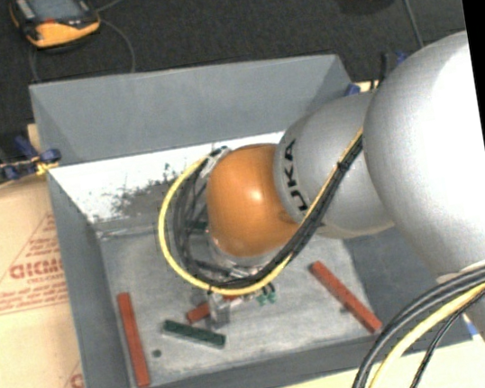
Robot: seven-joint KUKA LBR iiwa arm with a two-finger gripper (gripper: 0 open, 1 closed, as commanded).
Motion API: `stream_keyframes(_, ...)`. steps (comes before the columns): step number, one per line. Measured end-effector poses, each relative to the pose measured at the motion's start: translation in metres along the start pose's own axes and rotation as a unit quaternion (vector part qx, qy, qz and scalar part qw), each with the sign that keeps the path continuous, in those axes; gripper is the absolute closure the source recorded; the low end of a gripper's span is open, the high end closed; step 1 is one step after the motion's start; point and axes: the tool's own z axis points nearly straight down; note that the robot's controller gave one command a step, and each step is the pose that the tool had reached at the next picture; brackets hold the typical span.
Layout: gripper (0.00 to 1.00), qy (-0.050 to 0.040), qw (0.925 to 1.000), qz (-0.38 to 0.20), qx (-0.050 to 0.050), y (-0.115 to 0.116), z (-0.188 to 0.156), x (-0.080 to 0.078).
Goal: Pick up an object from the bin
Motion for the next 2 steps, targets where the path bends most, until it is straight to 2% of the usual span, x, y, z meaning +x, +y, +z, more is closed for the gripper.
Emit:
stream_keyframes(1, 0.00, 0.0003, 1.0000, 0.001, 0.000, 0.0000, 0.0001, 0.0001)
stream_keyframes(2, 1.00, 0.0004, 1.0000, 0.001, 0.000, 0.0000, 0.0001, 0.0001)
